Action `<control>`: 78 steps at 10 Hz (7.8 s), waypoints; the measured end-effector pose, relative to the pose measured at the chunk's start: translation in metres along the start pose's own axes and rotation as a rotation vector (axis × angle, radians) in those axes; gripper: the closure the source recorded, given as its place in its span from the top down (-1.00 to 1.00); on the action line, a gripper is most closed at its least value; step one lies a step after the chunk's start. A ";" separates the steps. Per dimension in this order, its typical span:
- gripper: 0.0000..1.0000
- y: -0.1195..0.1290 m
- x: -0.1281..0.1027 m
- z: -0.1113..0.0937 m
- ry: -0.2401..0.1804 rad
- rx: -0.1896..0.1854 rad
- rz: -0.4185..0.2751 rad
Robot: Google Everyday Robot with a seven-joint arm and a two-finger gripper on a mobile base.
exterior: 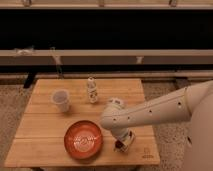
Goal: Place the pepper on the white sponge
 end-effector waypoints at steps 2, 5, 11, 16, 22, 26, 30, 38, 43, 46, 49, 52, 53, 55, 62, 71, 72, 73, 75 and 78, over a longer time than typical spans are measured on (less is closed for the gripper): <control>0.55 -0.002 0.000 -0.002 0.008 0.000 -0.006; 0.60 -0.002 0.001 -0.004 0.014 -0.004 -0.010; 0.60 -0.001 0.005 -0.018 0.030 0.006 -0.015; 0.60 -0.001 0.005 -0.019 0.029 0.010 -0.015; 0.60 -0.001 0.005 -0.019 0.029 0.010 -0.015; 0.60 -0.017 0.015 -0.022 0.029 0.038 -0.020; 0.60 -0.047 0.022 -0.030 0.006 0.102 -0.043; 0.60 -0.096 0.033 -0.012 -0.054 0.229 -0.173; 0.60 -0.124 0.031 -0.001 -0.090 0.252 -0.261; 0.20 -0.136 0.025 0.010 -0.127 0.245 -0.311; -0.40 -0.138 0.021 0.020 -0.151 0.217 -0.326; -0.94 -0.132 0.021 0.020 -0.164 0.202 -0.314; -1.00 -0.129 0.024 0.018 -0.164 0.202 -0.303; -1.00 -0.121 0.035 0.008 -0.153 0.206 -0.268; -1.00 -0.082 0.075 -0.015 -0.095 0.228 -0.172; -1.00 -0.019 0.093 -0.001 -0.118 0.245 -0.154; -1.00 -0.018 0.091 0.001 -0.121 0.241 -0.162; -1.00 -0.016 0.089 0.003 -0.126 0.239 -0.175; -1.00 -0.010 0.086 0.007 -0.137 0.233 -0.197; -1.00 -0.002 0.080 0.011 -0.162 0.222 -0.226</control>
